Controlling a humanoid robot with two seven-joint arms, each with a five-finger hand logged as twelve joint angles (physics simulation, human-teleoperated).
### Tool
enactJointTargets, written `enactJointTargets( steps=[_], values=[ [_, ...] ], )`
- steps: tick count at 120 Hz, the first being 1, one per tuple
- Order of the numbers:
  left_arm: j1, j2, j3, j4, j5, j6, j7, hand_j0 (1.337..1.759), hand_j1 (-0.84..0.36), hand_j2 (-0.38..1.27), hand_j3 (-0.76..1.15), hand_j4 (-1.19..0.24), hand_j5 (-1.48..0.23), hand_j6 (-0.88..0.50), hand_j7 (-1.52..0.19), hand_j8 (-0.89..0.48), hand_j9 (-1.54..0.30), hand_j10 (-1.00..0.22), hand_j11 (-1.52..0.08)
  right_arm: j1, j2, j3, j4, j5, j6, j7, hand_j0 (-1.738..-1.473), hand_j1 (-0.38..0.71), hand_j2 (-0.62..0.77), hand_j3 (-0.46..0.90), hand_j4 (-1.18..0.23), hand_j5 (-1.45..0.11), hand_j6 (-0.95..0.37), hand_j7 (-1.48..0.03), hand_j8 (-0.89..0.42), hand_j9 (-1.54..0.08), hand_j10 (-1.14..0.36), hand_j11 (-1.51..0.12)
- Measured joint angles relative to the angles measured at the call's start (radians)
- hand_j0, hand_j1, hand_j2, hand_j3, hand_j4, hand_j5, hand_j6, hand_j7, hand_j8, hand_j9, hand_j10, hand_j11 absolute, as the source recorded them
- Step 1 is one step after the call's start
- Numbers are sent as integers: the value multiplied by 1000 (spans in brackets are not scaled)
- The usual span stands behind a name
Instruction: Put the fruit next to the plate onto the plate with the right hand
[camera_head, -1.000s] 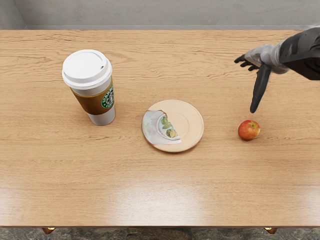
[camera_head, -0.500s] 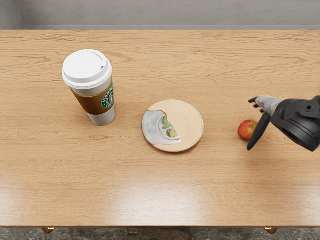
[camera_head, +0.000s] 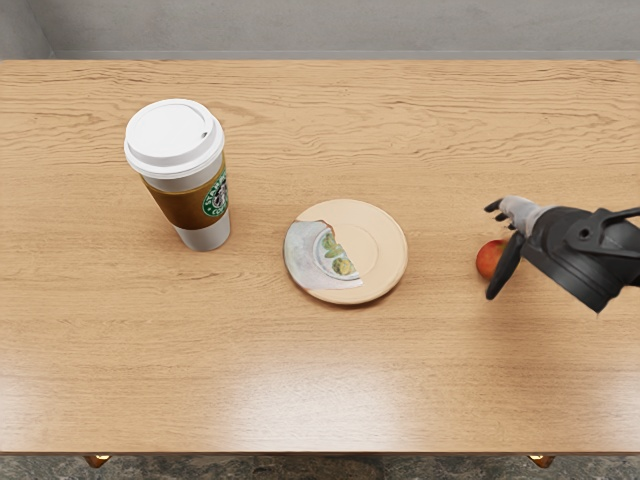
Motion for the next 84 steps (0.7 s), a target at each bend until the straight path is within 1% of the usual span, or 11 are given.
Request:
enactJointTargets(
  steps=[7, 22, 34, 61, 84],
  values=[
    [0, 0, 0, 0, 0, 0, 0, 1658, 336, 2, 0, -12, -15, -12, -15, -12, -15, -12, -15, -10, 6, -16, -10, -20, 0, 0, -1658, -205, -23, 0, -121, -157, -122, -157, -122, -157, -121, -157],
    [0, 0, 0, 0, 0, 0, 0, 1658, 335, 2, 0, -12, -15, -12, -15, -12, -15, -12, -15, -55, 11, -26, -25, -155, 0, 0, -1658, -202, -24, 0, -124, -160, -124, -160, -124, -160, -124, -160],
    [0, 0, 0, 0, 0, 0, 0, 1658, 335, 2, 0, -12, -15, -12, -15, -12, -15, -12, -15, -80, 12, -26, -35, -202, 0, 0, -1658, -205, -23, 0, -122, -157, -123, -157, -122, -157, -122, -157],
    [0, 0, 0, 0, 0, 0, 0, 1658, 336, 2, 0, -12, -15, -12, -15, -12, -15, -12, -15, -111, 17, -16, -59, -232, 0, 0, -1658, -216, -21, 0, -112, -145, -113, -145, -113, -145, -112, -145],
    [0, 0, 0, 0, 0, 0, 0, 1658, 336, 2, 0, -12, -15, -12, -15, -12, -15, -12, -15, -116, 50, -8, -79, -235, 0, 0, -1658, -211, -22, 0, -117, -150, -118, -150, -117, -150, -117, -150]
  ],
)
